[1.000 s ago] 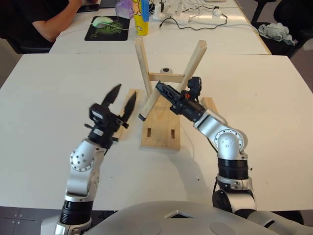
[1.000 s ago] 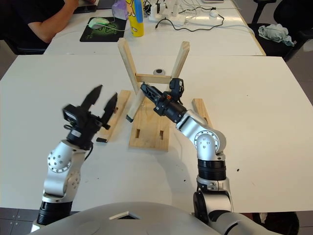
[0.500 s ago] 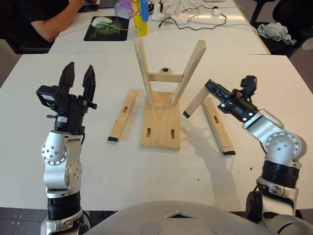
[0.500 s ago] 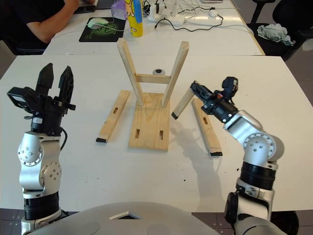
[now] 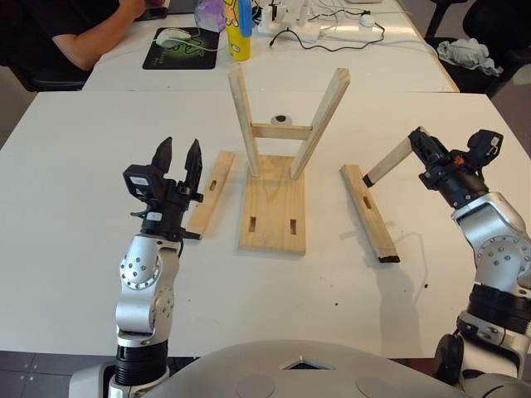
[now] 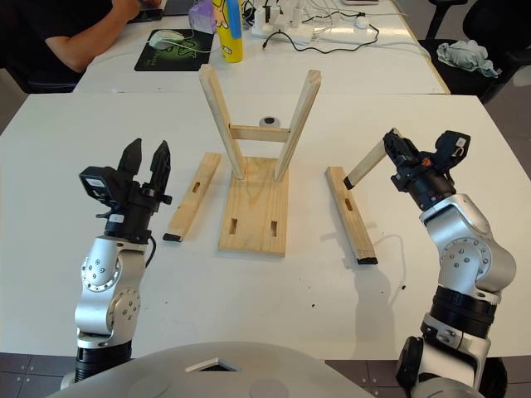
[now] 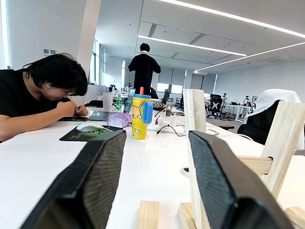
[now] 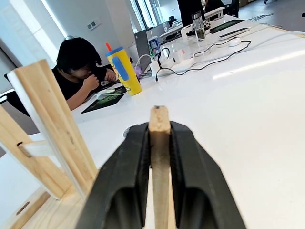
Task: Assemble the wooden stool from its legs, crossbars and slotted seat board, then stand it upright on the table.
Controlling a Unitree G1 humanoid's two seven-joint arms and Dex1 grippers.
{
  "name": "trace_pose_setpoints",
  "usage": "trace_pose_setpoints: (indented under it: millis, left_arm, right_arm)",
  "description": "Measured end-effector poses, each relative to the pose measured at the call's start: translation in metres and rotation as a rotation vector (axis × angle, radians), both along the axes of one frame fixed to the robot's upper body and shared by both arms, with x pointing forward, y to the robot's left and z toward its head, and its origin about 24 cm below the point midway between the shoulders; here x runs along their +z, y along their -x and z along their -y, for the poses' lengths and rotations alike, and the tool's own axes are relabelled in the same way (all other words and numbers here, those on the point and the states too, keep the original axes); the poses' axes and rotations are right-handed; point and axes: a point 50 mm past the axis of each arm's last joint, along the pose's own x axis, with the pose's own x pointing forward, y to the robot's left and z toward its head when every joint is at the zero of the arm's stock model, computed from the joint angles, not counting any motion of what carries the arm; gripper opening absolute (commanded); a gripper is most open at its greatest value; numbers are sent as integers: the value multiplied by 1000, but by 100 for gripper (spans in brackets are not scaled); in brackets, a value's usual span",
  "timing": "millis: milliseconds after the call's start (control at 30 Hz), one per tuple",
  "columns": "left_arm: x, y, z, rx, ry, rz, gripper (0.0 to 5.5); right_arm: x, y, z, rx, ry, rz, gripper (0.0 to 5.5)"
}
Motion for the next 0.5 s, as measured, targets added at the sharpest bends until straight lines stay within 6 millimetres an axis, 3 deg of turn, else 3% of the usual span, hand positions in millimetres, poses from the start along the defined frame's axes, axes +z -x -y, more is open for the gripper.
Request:
trace_pose_setpoints:
  millis: [167,500]
  left_arm:
    - [-1,0,1,6,-3,-7,242]
    - [-7,4,0,15,-1,-36,242]
  right_arm:
    - [-10,13,-5,5,11,-28,43]
    - [-14,11,-3,-15,20,-33,43]
